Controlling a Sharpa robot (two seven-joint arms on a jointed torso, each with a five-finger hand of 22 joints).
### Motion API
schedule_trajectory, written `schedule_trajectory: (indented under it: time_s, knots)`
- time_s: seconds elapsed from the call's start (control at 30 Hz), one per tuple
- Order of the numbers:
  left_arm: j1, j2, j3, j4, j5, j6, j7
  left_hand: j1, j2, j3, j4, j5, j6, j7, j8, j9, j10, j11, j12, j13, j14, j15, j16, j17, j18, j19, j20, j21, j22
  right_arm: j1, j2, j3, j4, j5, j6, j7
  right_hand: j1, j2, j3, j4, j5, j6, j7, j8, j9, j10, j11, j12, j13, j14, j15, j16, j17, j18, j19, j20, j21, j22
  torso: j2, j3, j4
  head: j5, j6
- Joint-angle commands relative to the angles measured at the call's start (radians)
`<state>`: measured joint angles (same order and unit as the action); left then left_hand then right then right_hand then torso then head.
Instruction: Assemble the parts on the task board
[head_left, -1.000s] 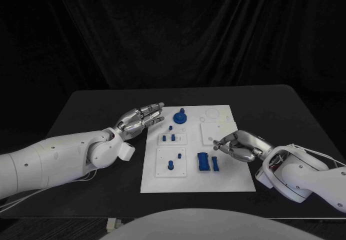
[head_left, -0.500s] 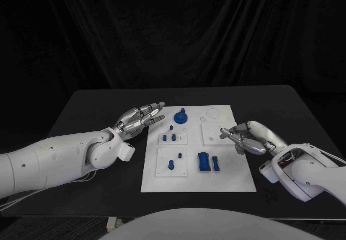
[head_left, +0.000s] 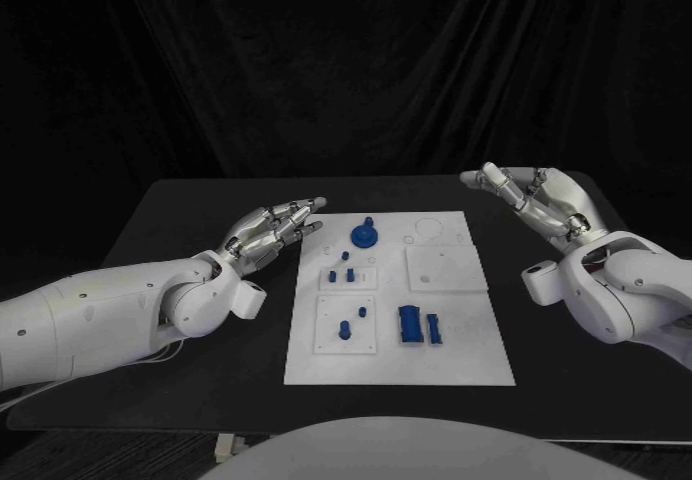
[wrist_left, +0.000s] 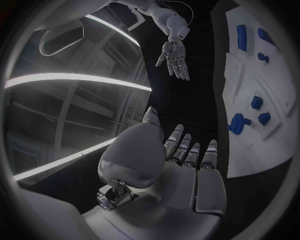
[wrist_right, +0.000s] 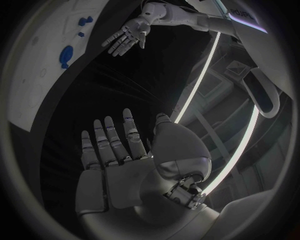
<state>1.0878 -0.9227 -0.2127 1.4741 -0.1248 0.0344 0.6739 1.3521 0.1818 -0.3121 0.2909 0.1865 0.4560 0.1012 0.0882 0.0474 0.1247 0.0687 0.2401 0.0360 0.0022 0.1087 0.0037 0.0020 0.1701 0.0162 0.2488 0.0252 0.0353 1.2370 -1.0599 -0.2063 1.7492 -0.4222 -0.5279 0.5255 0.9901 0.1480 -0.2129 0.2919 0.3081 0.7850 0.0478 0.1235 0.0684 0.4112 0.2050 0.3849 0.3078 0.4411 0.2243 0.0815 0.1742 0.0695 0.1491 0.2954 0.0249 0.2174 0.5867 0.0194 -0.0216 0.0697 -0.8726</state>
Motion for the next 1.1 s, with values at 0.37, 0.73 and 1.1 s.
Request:
schedule_trajectory:
  time_s: [0.37,0.73,1.1]
  knots:
    - [0.007,0.030,0.001,-0.006,-0.006,-0.067,0.255,-0.064,-0.093,0.068,0.002,-0.091,-0.038,-0.017,-0.045,-0.006,0.007,-0.021,-0.040,-0.002,-0.001,-0.006,-0.003,-0.001,0.010,-0.002,-0.013,-0.008,-0.005,-0.022,0.032,0.000,-0.047,0.162,0.145,0.154,0.063,0.011,-0.070,-0.001,-0.067,-0.154,-0.059,-0.019,-0.005,-0.278,-0.057,-0.082,-0.148,-0.329,-0.007,-0.032,-0.120,-0.012,-0.120,0.004,-0.015,-0.154,0.003,-0.0009,-0.0005,-0.003,0.000]
    - [0.007,0.041,0.001,-0.013,-0.006,-0.083,0.257,-0.030,-0.142,0.146,0.003,-0.021,-0.047,-0.004,-0.046,-0.006,0.007,-0.006,-0.042,-0.001,-0.001,-0.011,-0.003,-0.001,0.011,-0.003,-0.021,-0.008,-0.007,-0.028,0.043,0.000,-0.053,0.133,0.152,0.165,0.058,0.058,-0.089,0.000,-0.050,-0.168,-0.053,-0.005,-0.006,-0.301,-0.054,-0.046,-0.166,-0.352,-0.008,-0.014,-0.129,-0.011,-0.125,0.004,-0.015,-0.164,0.000,-0.0012,-0.0005,-0.012,0.000]
    - [-0.003,0.056,0.038,0.007,0.018,-0.200,-0.026,-0.736,-0.182,0.235,-0.153,-0.110,-0.265,-0.101,-0.088,-0.047,-0.125,-0.069,-0.147,-0.036,-0.002,-0.109,-0.004,-0.002,-0.079,-0.016,-0.141,-0.025,-0.035,-0.083,0.128,0.073,-0.098,0.244,-0.004,0.088,-0.892,-0.148,0.213,-0.292,-0.308,-0.785,-0.048,-0.124,-0.068,-0.411,-0.205,-0.385,-0.308,-0.441,-0.224,-0.081,-0.174,-0.069,-0.149,-0.295,-0.025,-0.217,-0.009,-0.0053,0.0060,-0.025,0.067]
